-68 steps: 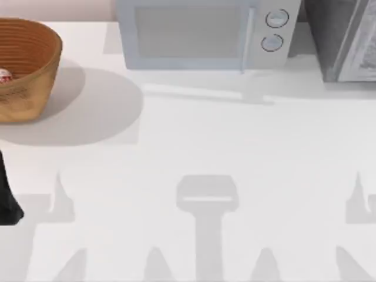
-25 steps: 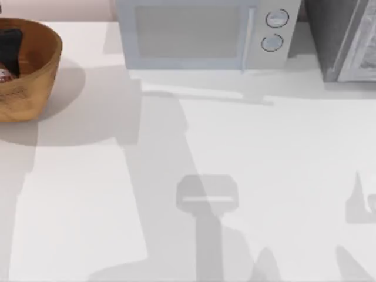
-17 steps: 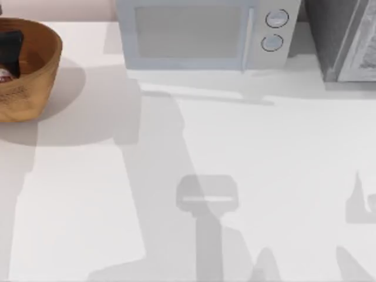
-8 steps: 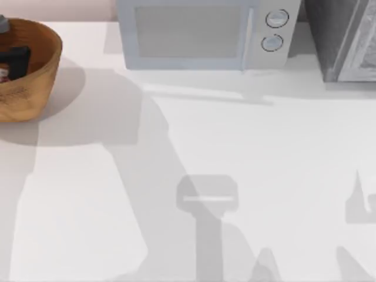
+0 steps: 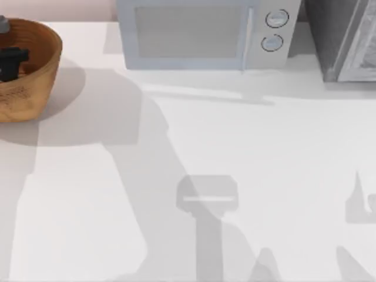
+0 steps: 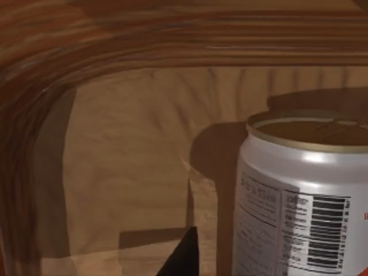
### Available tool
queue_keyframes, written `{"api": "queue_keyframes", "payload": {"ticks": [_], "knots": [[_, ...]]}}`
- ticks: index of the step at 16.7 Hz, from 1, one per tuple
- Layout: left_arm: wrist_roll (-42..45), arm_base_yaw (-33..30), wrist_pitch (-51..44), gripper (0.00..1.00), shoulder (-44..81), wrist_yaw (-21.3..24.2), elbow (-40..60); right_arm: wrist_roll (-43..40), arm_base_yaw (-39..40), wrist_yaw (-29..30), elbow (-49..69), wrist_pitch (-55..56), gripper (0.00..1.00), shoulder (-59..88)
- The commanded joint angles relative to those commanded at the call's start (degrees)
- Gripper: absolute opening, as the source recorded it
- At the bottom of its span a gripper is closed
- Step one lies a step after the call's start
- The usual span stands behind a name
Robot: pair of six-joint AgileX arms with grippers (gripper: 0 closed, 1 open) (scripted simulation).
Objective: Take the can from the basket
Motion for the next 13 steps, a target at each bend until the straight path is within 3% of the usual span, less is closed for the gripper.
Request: {"api": "queue_keyframes", "payload": {"ticks": [6,13], "knots": [[0.00,0.00,0.00,0.02,0.00,0.00,0.00,0.00,0.00,0.00,0.00,0.00,1.00,0.00],[0.00,0.00,0.00,0.00,0.00,0.00,0.00,0.00,0.00,0.00,0.00,0.00,1.00,0.00]]}}
